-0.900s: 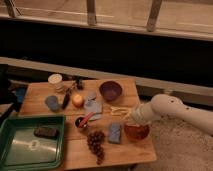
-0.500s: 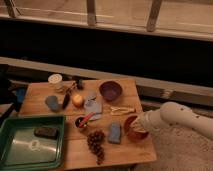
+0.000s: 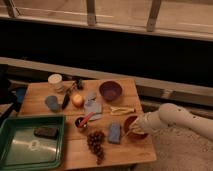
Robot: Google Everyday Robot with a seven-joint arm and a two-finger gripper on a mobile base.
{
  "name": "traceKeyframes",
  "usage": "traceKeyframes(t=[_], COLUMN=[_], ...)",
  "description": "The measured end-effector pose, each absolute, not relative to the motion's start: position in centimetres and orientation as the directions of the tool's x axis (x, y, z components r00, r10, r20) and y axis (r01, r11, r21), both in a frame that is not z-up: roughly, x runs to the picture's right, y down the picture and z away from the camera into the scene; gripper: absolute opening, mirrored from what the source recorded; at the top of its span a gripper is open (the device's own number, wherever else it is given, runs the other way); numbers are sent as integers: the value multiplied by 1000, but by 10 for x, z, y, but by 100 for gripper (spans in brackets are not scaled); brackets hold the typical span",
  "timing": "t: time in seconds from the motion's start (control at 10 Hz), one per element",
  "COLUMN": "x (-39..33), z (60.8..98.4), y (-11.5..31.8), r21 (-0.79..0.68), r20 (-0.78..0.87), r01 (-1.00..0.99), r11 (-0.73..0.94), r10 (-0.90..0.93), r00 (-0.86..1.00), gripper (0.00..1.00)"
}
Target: Place fork in red bowl
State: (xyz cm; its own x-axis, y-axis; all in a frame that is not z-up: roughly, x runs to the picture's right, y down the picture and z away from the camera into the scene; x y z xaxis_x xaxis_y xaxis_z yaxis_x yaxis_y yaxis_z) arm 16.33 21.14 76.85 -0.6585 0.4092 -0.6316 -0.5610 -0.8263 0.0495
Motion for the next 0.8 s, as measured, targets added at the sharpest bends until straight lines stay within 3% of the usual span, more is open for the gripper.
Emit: traceKeyframes(t=[0.5, 0.8], x=[159, 154], z=[758, 748], y=[191, 154], r21=[133, 157], r20=[-567, -480], r01=[-631, -674], r11=[-765, -722], r10=[464, 541], r00=[-681, -691], gripper=[78, 78])
